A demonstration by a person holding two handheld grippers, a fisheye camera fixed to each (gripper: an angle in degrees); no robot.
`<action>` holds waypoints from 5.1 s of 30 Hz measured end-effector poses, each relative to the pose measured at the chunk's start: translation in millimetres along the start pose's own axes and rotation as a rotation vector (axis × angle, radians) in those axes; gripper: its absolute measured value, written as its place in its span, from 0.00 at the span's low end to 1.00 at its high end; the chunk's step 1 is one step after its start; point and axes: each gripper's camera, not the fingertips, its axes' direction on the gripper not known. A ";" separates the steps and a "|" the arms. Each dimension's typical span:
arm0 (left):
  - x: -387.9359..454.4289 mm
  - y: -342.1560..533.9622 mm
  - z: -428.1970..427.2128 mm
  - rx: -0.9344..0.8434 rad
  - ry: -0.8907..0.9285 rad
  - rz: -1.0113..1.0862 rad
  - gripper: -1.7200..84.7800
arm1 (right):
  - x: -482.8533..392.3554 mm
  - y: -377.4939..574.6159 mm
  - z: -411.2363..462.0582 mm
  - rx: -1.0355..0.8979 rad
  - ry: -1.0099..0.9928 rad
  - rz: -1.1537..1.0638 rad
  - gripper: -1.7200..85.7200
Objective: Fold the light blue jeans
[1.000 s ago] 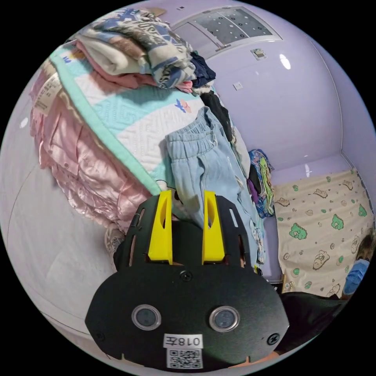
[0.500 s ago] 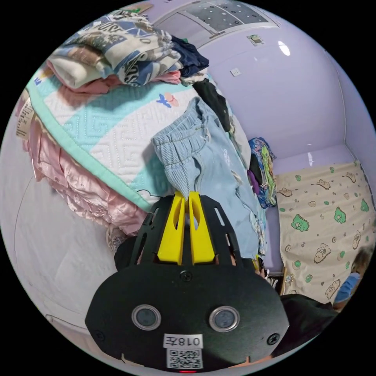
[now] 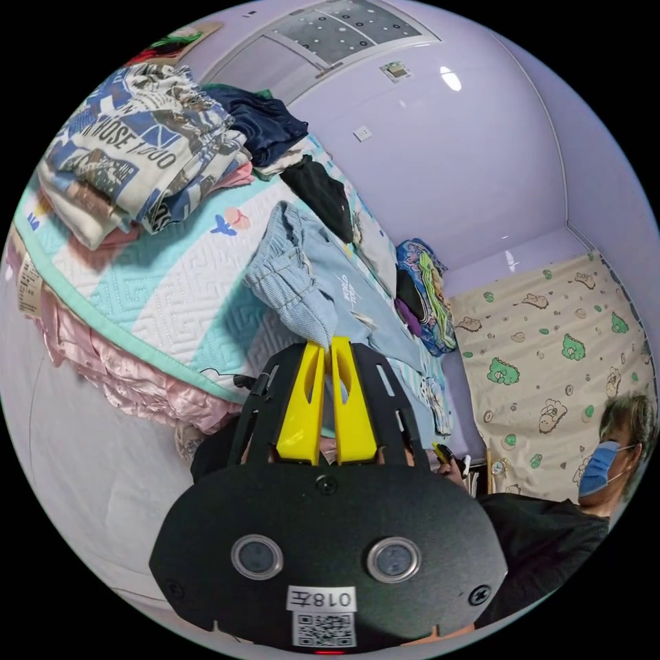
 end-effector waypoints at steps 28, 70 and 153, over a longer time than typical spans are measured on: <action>-35.8 -261.4 149.9 0.074 0.113 -0.289 0.01 | -160.8 -301.6 188.8 0.150 -0.452 0.230 0.02; 35.3 -261.2 151.5 0.002 0.143 0.146 0.15 | -394.9 -205.8 246.2 -0.247 -0.475 -0.386 0.13; 210.8 -80.0 408.8 -0.238 0.292 0.207 0.13 | -185.4 -305.2 154.3 0.060 -0.079 -0.138 0.04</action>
